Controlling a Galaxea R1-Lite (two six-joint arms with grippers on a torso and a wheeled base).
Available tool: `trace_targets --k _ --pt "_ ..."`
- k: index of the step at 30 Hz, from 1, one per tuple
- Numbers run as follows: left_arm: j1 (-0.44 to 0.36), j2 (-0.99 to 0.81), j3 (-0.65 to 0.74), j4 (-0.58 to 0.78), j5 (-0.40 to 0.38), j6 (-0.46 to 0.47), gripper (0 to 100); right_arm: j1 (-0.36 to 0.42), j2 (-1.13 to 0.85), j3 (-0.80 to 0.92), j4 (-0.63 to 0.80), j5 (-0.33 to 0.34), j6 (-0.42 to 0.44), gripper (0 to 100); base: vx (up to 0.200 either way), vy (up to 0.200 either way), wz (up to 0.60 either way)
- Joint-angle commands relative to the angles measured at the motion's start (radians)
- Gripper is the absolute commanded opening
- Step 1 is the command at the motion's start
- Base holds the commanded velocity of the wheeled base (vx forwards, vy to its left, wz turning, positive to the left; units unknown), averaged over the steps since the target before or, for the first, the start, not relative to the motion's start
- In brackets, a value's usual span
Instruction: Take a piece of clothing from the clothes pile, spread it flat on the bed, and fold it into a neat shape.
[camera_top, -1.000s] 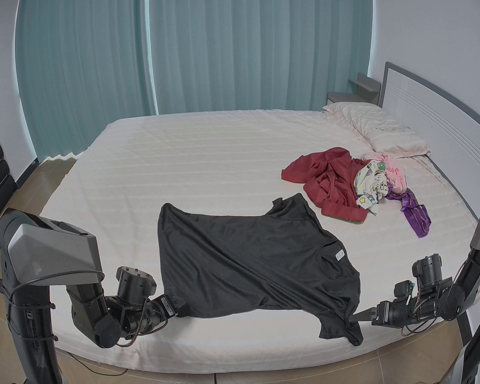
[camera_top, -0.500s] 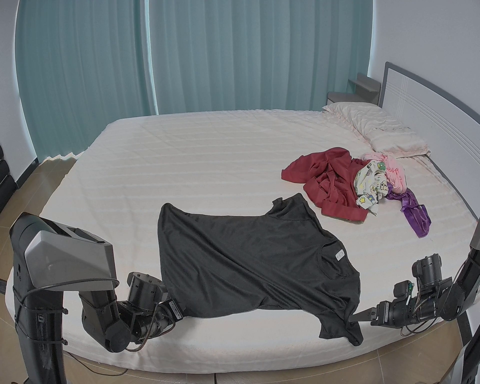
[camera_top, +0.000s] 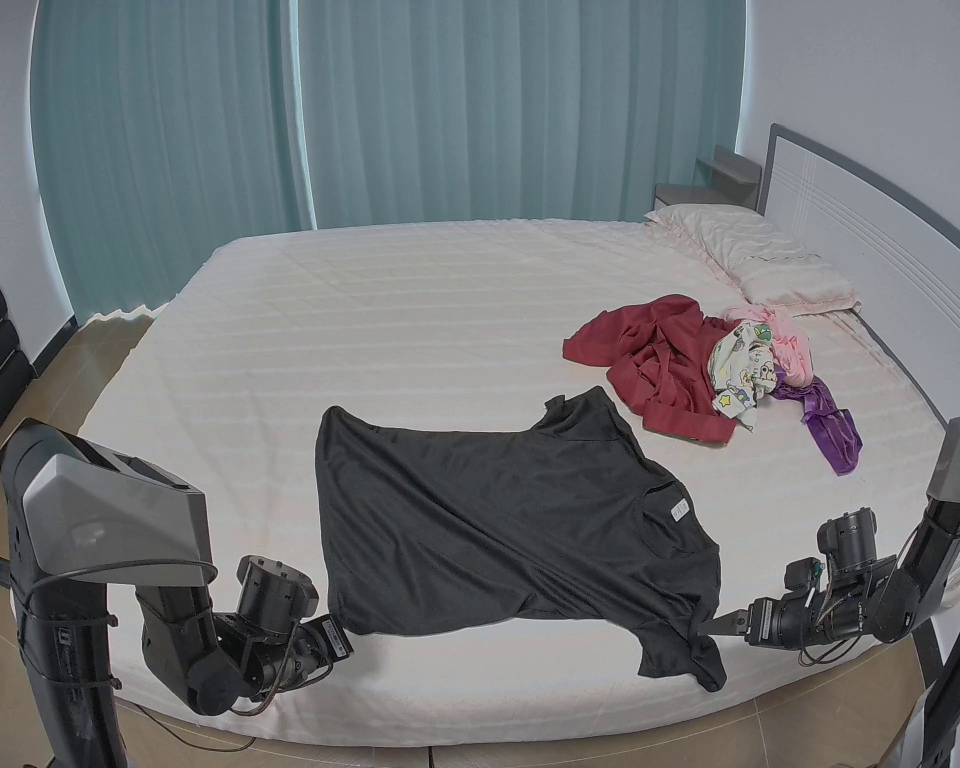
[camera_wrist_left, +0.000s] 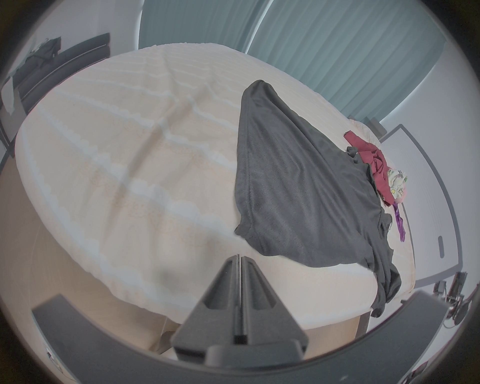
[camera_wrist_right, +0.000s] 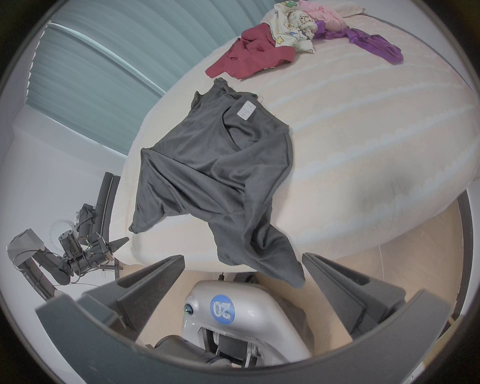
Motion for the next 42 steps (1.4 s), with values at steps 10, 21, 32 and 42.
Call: trace_targets --k 10,21,32,42 --pt "0.032 -0.017 -0.037 0.029 -0.007 0.012 0 0.038 0.072 0.010 -0.089 -0.014 0.010 100 0.000 0.000 0.00" --pt "0.040 0.078 -0.124 0.007 -0.009 -0.033 100 0.051 0.071 0.012 -0.096 -0.013 0.033 100 0.000 0.000 0.00" --pt "0.016 0.115 -0.169 -0.036 -0.002 -0.028 100 0.051 0.069 0.012 -0.096 -0.011 0.035 100 0.000 0.000 0.00" --pt "0.002 0.128 -0.135 -0.040 0.056 0.021 0 0.038 0.108 0.001 -0.136 -0.034 0.041 100 0.000 0.000 0.00"
